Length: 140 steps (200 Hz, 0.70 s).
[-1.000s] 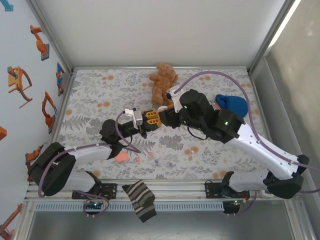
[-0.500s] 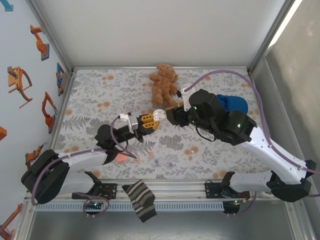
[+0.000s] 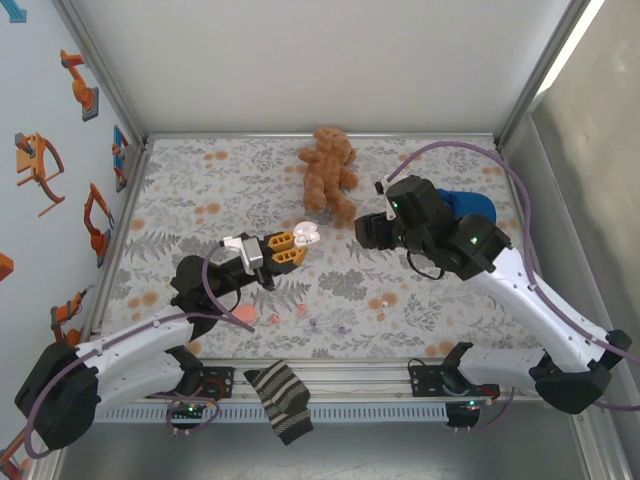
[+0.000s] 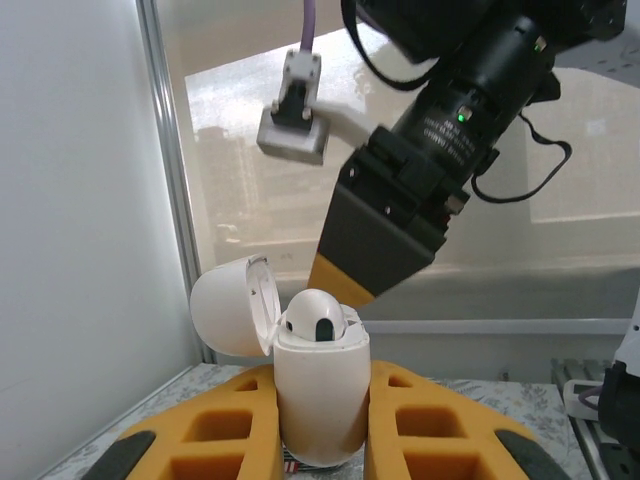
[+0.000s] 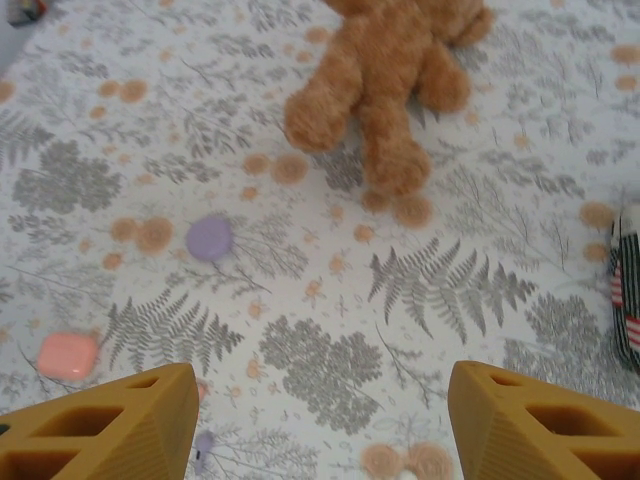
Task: Insert wireless bluetooth earbuds into charging case
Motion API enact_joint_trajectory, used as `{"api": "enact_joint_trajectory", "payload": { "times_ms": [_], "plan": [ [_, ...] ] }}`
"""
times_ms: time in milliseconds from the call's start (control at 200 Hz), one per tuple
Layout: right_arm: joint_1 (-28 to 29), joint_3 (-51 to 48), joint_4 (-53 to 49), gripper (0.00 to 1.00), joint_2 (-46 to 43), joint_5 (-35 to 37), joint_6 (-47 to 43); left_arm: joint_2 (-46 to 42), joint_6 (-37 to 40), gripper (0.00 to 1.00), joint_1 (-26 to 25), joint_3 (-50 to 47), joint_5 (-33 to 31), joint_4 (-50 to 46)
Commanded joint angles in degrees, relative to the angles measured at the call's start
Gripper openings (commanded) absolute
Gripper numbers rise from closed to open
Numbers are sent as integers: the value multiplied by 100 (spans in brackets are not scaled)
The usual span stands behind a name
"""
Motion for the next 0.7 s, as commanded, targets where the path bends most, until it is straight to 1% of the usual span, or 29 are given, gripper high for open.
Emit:
{"api": "enact_joint_trajectory", "payload": {
  "times_ms": [0,165,371,541,696],
  "plan": [
    [-244,-425,-393,66,-56,-390,337,-291,255,5,-20,-78,-79,-462],
    [-606,-1205,-464,66,36,-743,499,-559,292,5,-28,-124,-95,-709],
    [-909,-2088,-425,61,380,-1029,595,-716,335,5,-27,-129,-94,-888],
    [-983,-2495,-177,58,836,-1263,598,-758,338,6,-31,-167,-94,-871],
    [-1013,-2576,36,55,1271,-1415,553,-781,292,5,-30,-174,-59,-841]
  ]
}}
